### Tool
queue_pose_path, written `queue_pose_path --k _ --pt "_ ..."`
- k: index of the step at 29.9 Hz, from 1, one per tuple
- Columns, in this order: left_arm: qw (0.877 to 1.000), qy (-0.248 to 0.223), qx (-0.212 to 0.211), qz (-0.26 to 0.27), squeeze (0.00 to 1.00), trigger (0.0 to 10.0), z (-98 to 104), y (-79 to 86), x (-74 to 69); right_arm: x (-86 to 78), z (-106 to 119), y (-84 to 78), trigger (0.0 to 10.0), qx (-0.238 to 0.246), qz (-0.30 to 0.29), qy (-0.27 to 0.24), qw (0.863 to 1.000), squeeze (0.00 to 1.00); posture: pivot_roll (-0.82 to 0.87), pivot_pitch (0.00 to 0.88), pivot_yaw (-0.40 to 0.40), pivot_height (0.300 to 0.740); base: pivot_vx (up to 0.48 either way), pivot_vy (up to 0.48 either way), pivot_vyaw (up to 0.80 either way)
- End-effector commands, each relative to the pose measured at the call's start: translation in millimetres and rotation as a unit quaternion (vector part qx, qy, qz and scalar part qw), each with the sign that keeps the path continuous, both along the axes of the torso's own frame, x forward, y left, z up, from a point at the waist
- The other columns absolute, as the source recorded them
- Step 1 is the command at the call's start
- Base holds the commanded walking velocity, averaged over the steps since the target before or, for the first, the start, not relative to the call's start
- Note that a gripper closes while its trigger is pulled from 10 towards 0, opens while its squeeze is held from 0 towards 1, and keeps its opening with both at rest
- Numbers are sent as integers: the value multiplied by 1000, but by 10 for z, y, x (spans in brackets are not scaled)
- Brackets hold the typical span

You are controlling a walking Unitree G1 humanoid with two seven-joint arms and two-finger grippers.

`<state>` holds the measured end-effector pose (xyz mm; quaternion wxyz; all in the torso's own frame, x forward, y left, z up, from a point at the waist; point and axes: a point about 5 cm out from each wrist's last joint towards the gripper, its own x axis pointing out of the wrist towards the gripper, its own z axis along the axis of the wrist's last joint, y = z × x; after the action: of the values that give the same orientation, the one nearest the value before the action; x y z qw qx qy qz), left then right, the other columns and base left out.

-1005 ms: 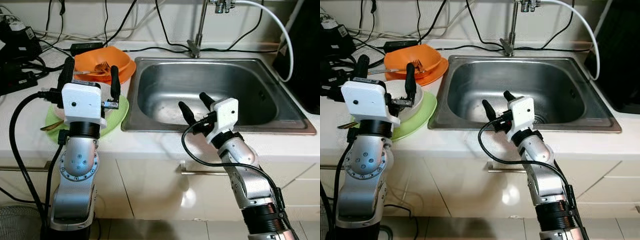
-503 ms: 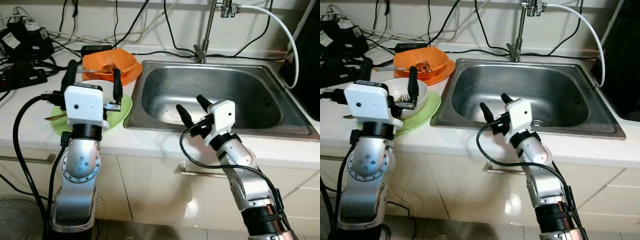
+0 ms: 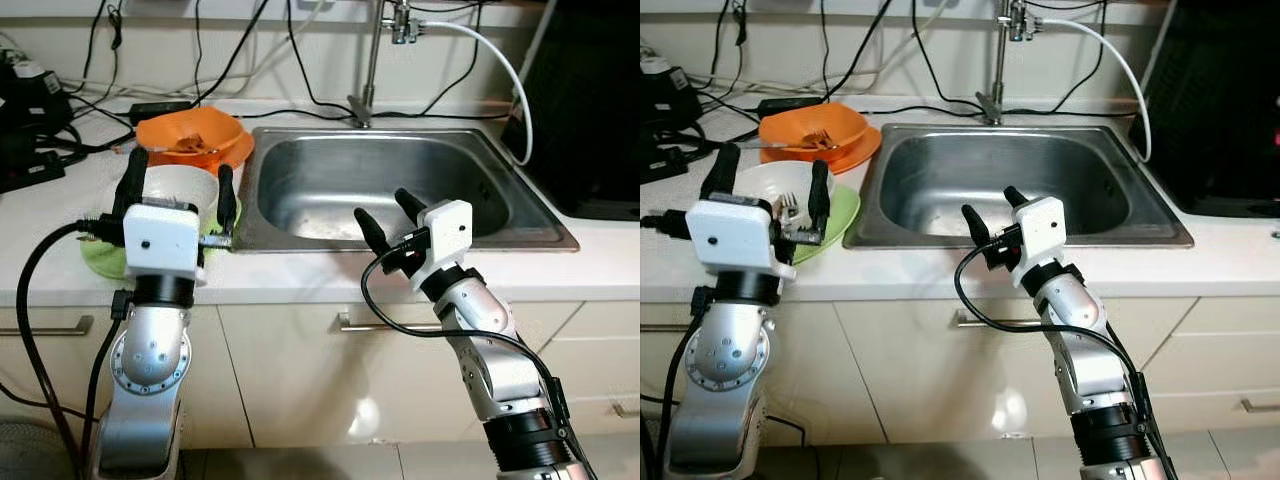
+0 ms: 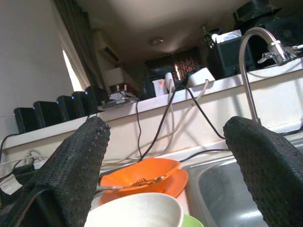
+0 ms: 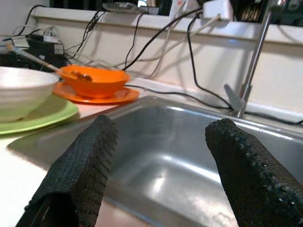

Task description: Kitchen organization

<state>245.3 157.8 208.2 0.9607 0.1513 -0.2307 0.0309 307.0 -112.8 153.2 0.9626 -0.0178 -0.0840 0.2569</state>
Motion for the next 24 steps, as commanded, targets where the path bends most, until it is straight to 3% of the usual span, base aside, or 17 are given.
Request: queue_pose_path --k 1,16,24 --pt "1000 4 12 3 0 10000 -40 12 4 11 83 17 10000 3 17 -7 1000 0 -15 6 11 740 0 0 0" --pt "999 11 20 27 0 10000 -108 65 2 -23 39 12 10000 -5 21 -1 1000 0 -16 12 13 740 0 0 0" --pt "996 -24 56 62 0 10000 -12 169 -123 -24 18 -1 10000 -9 22 2 1000 0 -9 15 9 740 0 0 0"
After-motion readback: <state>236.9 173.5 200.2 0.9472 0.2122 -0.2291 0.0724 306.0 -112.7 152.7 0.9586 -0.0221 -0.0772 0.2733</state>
